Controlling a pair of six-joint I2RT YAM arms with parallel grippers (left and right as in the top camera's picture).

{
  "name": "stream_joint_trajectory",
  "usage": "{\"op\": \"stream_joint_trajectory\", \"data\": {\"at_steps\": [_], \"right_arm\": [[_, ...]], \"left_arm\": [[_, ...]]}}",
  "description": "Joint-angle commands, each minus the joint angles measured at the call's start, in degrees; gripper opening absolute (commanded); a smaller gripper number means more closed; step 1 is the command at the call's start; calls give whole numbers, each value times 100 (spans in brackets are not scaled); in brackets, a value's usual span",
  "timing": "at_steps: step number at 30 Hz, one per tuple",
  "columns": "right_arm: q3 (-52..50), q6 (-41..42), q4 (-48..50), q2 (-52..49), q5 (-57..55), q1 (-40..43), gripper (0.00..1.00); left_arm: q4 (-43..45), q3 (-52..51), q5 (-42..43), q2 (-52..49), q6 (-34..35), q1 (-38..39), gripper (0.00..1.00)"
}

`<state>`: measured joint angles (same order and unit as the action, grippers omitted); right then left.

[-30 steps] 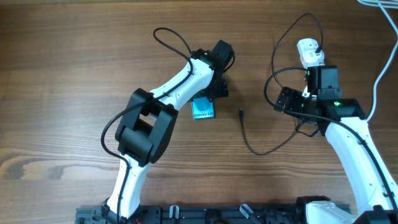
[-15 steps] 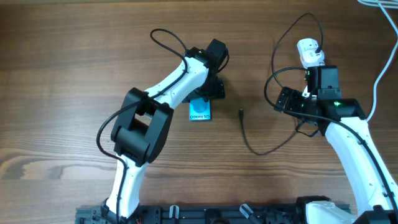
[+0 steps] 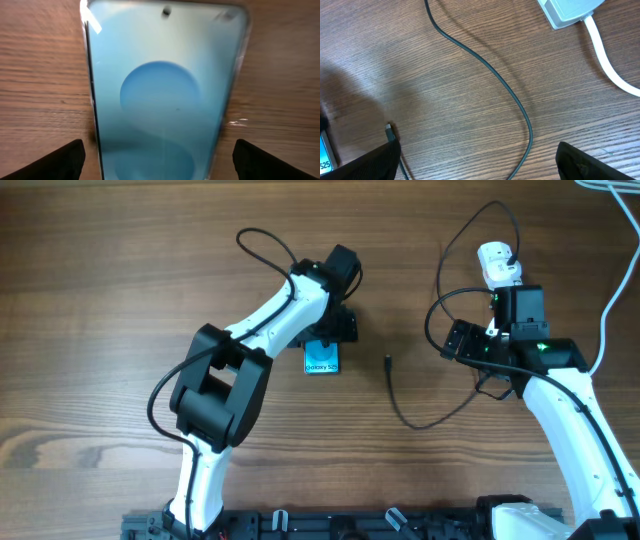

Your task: Plug charger to phone and switch on socket

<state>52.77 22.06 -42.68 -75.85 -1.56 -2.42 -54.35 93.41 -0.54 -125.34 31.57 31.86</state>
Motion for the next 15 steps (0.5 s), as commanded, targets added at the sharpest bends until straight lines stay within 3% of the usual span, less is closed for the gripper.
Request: {"op": "stream_joint_trajectory", "data": {"at_steps": [1, 4, 6, 8, 10, 15], "right_arm": [[63, 61, 20, -24, -101, 24, 100], [63, 59, 22, -24, -101, 24, 100], [63, 59, 22, -24, -101, 24, 100], [63, 59, 22, -24, -101, 24, 100], [63, 61, 22, -24, -101, 24, 100], [63, 61, 22, -24, -101, 24, 100]], "left_arm": [[188, -358, -17, 31, -116, -26, 95], [256, -363, -22, -83, -118, -26, 94], [304, -363, -22, -122, -116, -26, 85], [319, -363, -20, -127, -116, -26, 82], [319, -363, -20, -127, -114, -26, 70], [330, -363, -17, -127, -114, -26, 60]]}}
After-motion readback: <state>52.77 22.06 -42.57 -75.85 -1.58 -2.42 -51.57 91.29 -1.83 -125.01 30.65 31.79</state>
